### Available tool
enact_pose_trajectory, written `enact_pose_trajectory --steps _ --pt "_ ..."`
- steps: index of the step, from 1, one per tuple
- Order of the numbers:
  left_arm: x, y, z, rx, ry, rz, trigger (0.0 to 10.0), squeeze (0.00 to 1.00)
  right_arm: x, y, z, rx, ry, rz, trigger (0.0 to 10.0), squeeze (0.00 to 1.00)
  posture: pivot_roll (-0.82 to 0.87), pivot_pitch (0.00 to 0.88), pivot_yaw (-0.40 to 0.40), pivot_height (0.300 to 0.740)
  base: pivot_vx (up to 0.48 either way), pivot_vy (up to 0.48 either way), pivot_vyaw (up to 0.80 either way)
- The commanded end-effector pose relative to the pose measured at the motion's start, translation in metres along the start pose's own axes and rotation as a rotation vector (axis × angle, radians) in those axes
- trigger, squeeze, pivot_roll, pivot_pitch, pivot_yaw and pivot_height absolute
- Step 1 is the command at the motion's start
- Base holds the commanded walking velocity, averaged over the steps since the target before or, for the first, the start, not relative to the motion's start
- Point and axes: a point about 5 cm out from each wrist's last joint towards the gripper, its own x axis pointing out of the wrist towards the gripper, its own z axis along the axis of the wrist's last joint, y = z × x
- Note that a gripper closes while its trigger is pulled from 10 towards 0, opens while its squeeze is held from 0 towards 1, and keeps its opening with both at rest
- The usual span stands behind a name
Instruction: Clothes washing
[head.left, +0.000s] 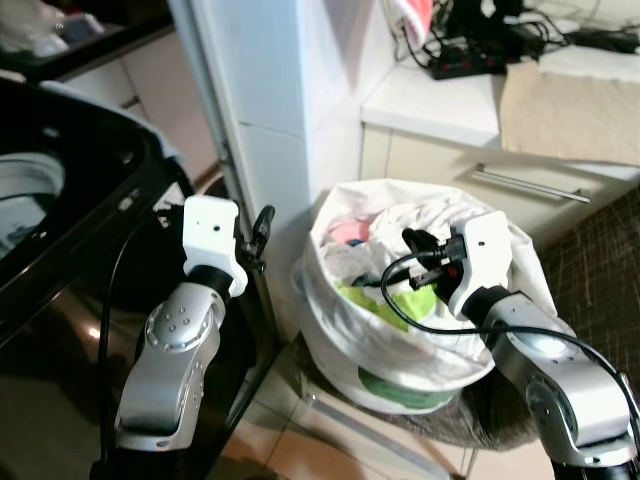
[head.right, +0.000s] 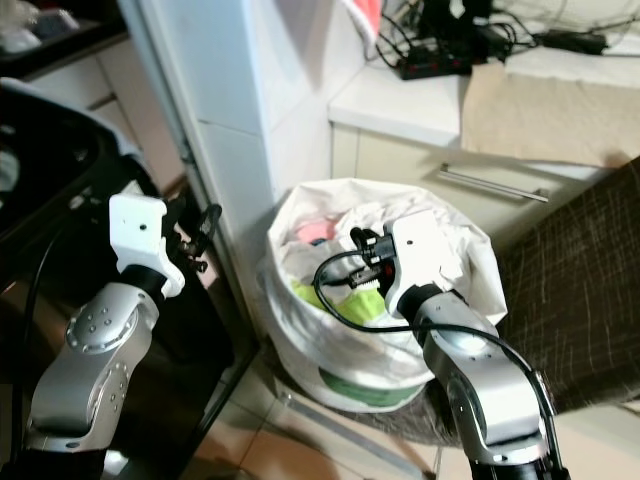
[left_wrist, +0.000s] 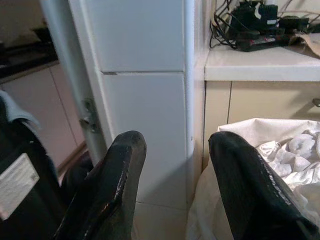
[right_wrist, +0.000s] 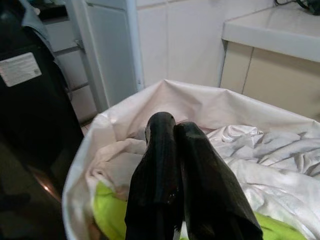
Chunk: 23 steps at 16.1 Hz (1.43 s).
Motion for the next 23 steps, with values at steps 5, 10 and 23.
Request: enact_pose_trajectory --steps 5,10,23 --pt "-0.005 -0.007 -0.011 -0.01 0.046 -0.039 10.0 0.0 0.0 -0.014 -0.007 -0.112 0.081 -0.036 10.0 0.0 -0.07 0.009 0.05 0.74 0.0 0.0 0.0" --pt "-0.007 -0.011 -0.017 0.018 0.068 -0.121 10.0 0.0 0.006 -0.042 -0.02 -0.145 0.281 0.039 10.0 1.0 -0.07 0.0 0.049 0.74 0.0 0.0 0.0" --pt "0.001 -0.008 -0.011 0.064 0.024 -0.168 10.0 0.0 0.011 -0.048 -0.011 -0.184 0.208 0.019 10.0 0.0 -0.07 0.0 0.058 0.74 0.0 0.144 0.0"
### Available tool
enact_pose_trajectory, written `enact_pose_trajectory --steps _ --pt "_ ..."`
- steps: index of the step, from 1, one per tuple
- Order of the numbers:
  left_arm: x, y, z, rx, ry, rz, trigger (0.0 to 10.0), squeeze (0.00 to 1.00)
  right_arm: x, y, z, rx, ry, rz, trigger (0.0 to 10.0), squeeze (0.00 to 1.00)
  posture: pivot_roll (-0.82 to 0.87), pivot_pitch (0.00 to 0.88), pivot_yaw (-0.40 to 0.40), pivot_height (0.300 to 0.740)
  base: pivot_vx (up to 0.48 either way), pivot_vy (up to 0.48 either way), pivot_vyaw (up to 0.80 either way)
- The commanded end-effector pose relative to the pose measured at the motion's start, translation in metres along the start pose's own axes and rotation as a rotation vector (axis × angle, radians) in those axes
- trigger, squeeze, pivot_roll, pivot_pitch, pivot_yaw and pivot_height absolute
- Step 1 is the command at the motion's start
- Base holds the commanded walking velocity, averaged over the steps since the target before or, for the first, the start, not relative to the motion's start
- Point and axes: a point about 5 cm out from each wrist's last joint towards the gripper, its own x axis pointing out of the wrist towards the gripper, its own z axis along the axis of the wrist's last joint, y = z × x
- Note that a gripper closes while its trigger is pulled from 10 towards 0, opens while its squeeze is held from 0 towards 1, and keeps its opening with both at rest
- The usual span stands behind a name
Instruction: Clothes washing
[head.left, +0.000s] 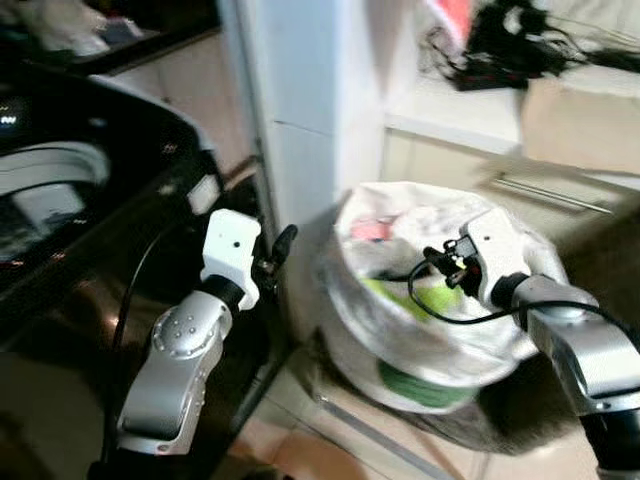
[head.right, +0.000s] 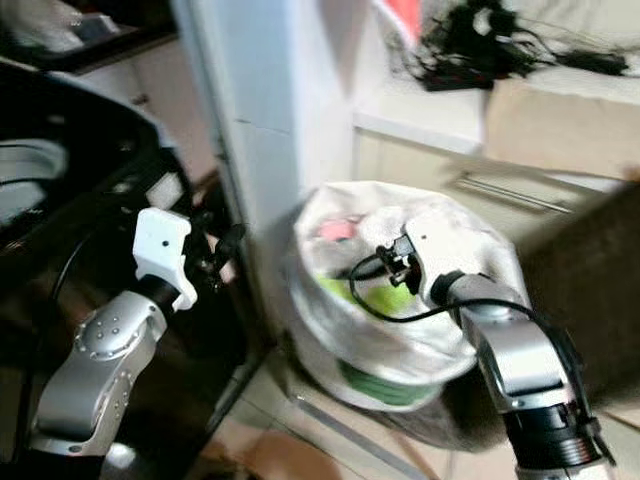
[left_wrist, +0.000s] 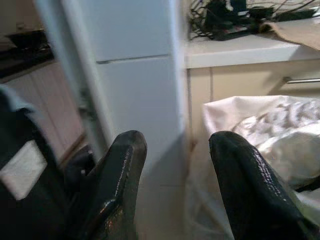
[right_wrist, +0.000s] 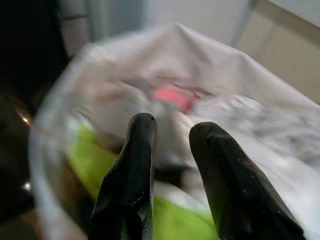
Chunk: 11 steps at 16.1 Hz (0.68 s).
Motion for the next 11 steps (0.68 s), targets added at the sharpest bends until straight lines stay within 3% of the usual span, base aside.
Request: enact_pose_trajectory --steps 1,4,6,9,11 --pt "0.0012 0.0038 0.0017 0.015 -0.006 0.01 10.0 0.0 -0.0033 0.0021 0.0072 -0.004 -0.043 0.002 10.0 0.0 -0.07 0.0 0.058 0.74 0.0 0.382 0.0" --pt "0.0014 0.0038 0.0011 0.014 -0.004 0.005 10.0 0.0 -0.0052 0.0037 0.0051 0.035 -0.038 0.004 10.0 0.0 -0.07 0.003 0.061 0.74 0.0 0.387 -0.43" --pt "0.0005 0.0018 0.0045 0.061 -0.021 0.009 10.0 0.0 -0.0061 0.0028 0.0058 0.02 -0.047 -0.005 10.0 0.0 -0.07 0.005 0.059 0.74 0.0 0.0 0.0" --pt "-0.0007 -0.0027 0.0026 0.058 -0.01 0.003 10.0 0.0 -0.0065 0.0036 0.0056 0.019 -0.047 -0.003 10.0 0.0 -0.07 0.007 0.057 0.74 0.0 -0.48 0.0" --pt "0.0003 0.0005 0.0028 -0.007 -0.02 0.059 10.0 0.0 -0.0062 0.003 0.0055 0.018 -0.047 -0.008 10.0 0.0 -0.07 0.007 0.057 0.74 0.0 0.0 0.0"
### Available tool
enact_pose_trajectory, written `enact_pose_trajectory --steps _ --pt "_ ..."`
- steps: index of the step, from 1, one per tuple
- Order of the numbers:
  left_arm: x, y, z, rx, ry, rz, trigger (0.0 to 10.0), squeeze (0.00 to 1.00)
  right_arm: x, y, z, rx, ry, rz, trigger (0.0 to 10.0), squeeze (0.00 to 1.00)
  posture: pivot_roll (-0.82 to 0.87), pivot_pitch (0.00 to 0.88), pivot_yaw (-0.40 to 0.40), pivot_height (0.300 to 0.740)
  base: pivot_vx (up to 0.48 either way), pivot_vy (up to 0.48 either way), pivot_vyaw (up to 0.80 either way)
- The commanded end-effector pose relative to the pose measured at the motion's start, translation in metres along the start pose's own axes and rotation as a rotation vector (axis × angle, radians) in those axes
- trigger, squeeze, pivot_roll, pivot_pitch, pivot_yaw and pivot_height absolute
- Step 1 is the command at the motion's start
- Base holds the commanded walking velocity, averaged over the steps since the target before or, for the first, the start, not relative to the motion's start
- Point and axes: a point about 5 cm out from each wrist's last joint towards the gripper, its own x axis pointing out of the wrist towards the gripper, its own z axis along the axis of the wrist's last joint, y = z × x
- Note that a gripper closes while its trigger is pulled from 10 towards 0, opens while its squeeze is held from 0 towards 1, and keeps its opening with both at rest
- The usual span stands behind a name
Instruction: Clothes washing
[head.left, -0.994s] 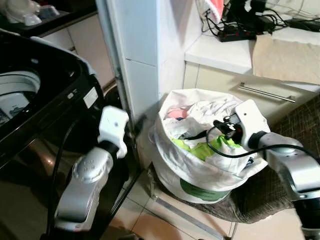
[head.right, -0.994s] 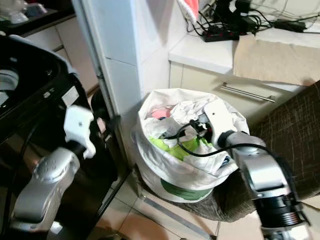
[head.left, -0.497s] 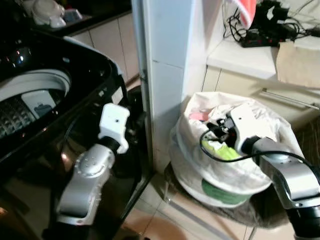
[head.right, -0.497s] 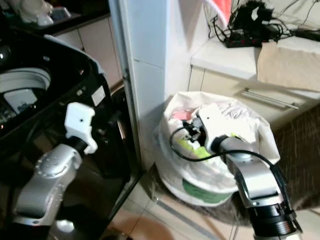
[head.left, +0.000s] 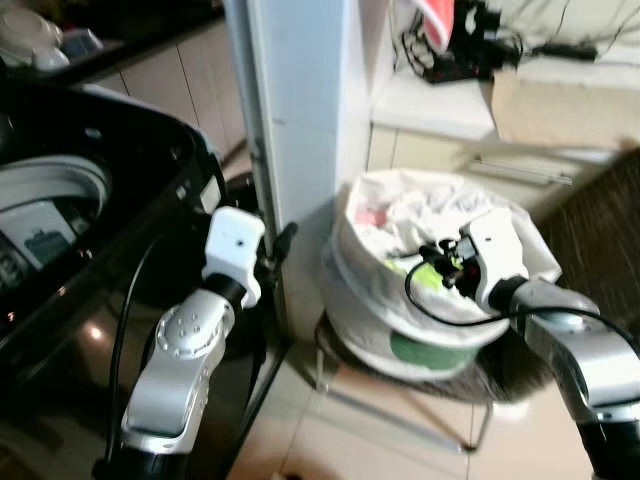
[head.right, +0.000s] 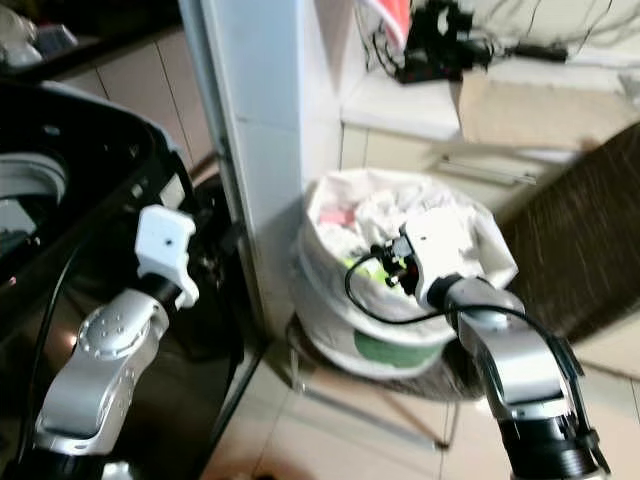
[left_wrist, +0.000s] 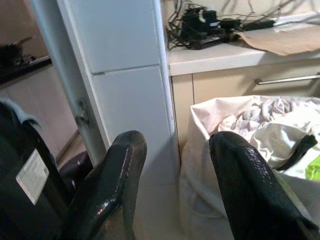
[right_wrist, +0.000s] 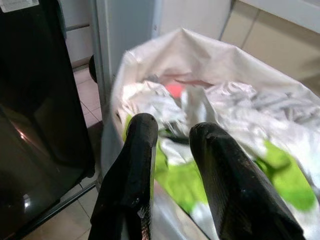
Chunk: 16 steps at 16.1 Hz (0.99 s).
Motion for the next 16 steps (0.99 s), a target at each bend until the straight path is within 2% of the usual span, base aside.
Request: enact_pose_trajectory --steps 1,2,5,12,16 --pt "0.0003 0.0014 0.0006 0.017 0.008 0.014 10.0 0.0 -0.0011 -0.0021 -0.0005 0.001 0.001 -0.013 10.0 0.0 -0.07 0.007 0.057 0.74 0.0 0.0 0.0" --pt "0.0004 0.0036 0.0012 0.042 0.003 0.022 10.0 0.0 -0.0015 -0.0023 -0.0006 0.003 -0.002 -0.015 10.0 0.0 -0.06 0.009 0.052 0.74 0.0 0.0 0.0" --pt "0.0001 0.0084 0.0019 0.021 0.001 0.046 10.0 0.0 -0.0024 0.0043 -0.0012 -0.048 0.005 0.035 10.0 0.0 -0.06 0.008 0.054 0.74 0.0 0.0 0.0" --pt "0.0005 0.0079 0.0004 0.014 0.012 0.05 10.0 0.0 -0.0025 0.0001 -0.0011 -0.061 0.007 0.018 10.0 0.0 -0.06 0.006 0.054 0.74 0.282 0.0 0.58" --pt "0.0005 0.0083 -0.0002 0.012 0.014 0.057 10.0 0.0 -0.0025 -0.0001 -0.0013 -0.075 0.013 0.026 10.0 0.0 -0.06 0.005 0.053 0.74 0.287 0.0 0.0"
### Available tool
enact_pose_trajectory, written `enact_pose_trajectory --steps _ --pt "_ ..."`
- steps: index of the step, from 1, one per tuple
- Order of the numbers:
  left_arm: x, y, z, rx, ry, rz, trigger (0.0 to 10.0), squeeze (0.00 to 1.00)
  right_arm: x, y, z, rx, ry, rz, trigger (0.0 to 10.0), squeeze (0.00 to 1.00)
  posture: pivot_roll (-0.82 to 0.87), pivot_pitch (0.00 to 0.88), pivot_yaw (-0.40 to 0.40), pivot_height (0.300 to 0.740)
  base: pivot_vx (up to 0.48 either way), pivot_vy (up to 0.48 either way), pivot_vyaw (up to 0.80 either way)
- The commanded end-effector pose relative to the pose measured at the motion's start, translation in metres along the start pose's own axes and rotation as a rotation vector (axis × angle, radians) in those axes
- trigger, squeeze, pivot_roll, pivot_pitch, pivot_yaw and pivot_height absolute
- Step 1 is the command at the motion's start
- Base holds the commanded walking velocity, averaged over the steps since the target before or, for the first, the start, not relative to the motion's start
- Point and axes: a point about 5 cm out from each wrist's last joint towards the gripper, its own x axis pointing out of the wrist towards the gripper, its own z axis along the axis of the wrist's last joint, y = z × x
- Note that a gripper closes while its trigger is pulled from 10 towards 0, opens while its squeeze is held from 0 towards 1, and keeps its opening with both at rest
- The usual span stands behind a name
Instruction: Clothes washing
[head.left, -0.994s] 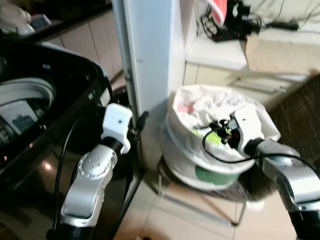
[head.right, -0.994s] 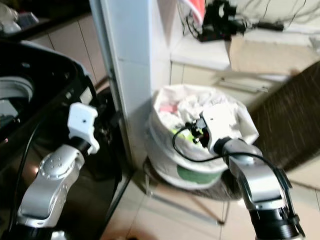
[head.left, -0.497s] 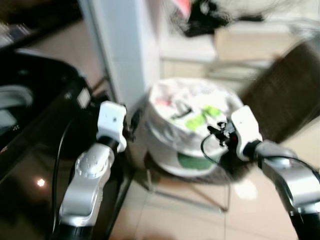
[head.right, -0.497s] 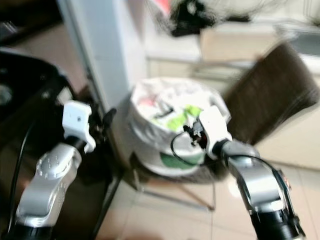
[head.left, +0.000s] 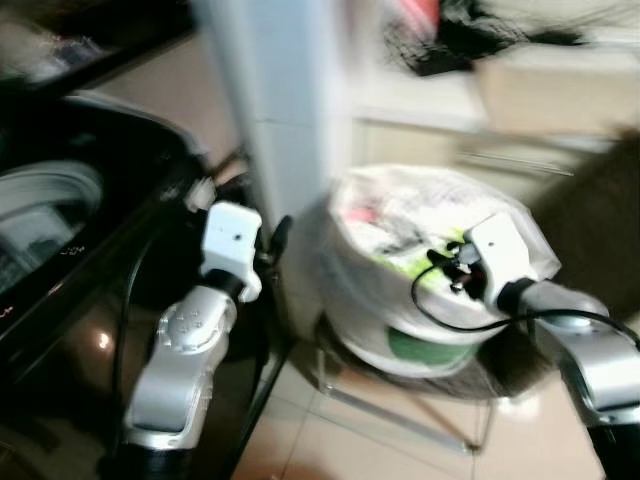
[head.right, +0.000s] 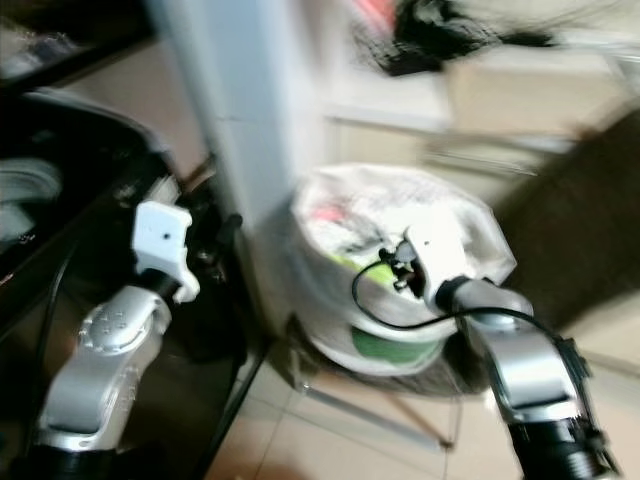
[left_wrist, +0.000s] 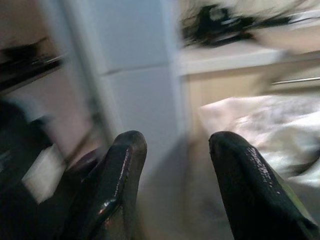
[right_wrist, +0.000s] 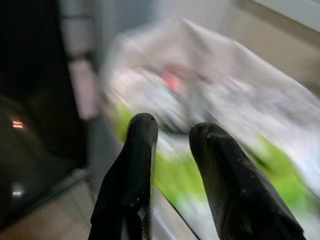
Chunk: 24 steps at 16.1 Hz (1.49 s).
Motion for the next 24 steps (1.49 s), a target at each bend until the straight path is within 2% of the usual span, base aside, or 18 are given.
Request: enact_pose_trajectory --steps 1,5,8,19,21,24 --pt "0.001 0.002 0.002 -0.001 -0.005 0.014 10.0 0.0 -0.003 -0.003 0.0 -0.015 0.0 0.004 10.0 0.0 -0.06 0.005 0.053 0.74 0.292 0.0 0.8" --pt "0.0 0.003 0.002 -0.004 -0.003 0.02 10.0 0.0 -0.003 -0.002 0.0 -0.028 0.0 0.006 10.0 0.0 -0.06 0.005 0.049 0.74 0.296 0.0 0.8" --pt "0.001 0.001 0.001 -0.008 0.002 0.002 10.0 0.0 -0.003 -0.01 -0.001 0.015 -0.002 -0.047 10.0 0.0 -0.07 0.0 0.057 0.74 0.294 0.0 0.0" --pt "0.001 -0.004 0.001 -0.031 -0.003 -0.027 10.0 0.0 -0.007 -0.015 -0.001 0.027 -0.008 -0.077 10.0 0.0 -0.07 0.0 0.055 0.74 0.308 0.0 0.0" --pt "0.0 -0.007 0.004 -0.072 -0.03 -0.038 10.0 0.0 -0.009 -0.02 -0.001 0.034 -0.01 -0.092 10.0 0.0 -0.07 0.0 0.053 0.74 0.0 0.0 0.0" --pt "0.002 -0.007 0.001 -0.066 -0.009 -0.01 10.0 0.0 -0.011 -0.029 -0.002 0.07 0.008 -0.129 10.0 0.0 -0.07 0.002 0.051 0.74 0.0 0.0 0.0"
